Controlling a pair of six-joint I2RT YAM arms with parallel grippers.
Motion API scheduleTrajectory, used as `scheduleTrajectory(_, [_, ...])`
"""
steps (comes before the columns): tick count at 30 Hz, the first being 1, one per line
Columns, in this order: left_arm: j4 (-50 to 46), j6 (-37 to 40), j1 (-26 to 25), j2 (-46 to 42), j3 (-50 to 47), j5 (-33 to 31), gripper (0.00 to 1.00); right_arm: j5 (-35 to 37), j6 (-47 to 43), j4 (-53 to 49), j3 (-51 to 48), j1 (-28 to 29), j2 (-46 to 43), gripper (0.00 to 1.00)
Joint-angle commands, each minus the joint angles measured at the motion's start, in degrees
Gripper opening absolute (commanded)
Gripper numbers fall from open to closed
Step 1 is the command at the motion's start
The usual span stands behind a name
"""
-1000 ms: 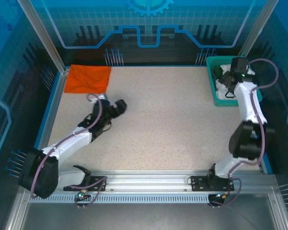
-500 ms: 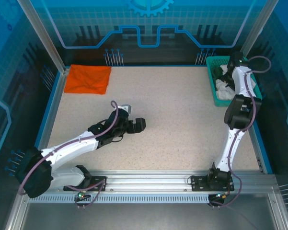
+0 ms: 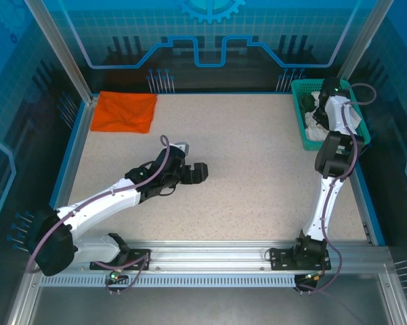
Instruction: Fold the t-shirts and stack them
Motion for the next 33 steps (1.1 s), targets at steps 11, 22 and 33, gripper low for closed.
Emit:
scheduleTrajectory(11, [-3.0,4.7,-0.4,2.3,5.0,2.8,0.95,2.8,3.9,10.2,-18.8,3.9,-30.9,0.0])
scheduleTrajectory(22, [-1.1,6.7,-0.4,4.1,8.3,4.9,0.96,8.0,3.9,14.3,-13.4,7.4,-47.2,0.0])
scheduleTrajectory(33, [0.6,8.4,-0.4,4.4,12.7,4.3,0.98,-10.9,-4.7,12.7,27.0,7.8,-39.7,0.0])
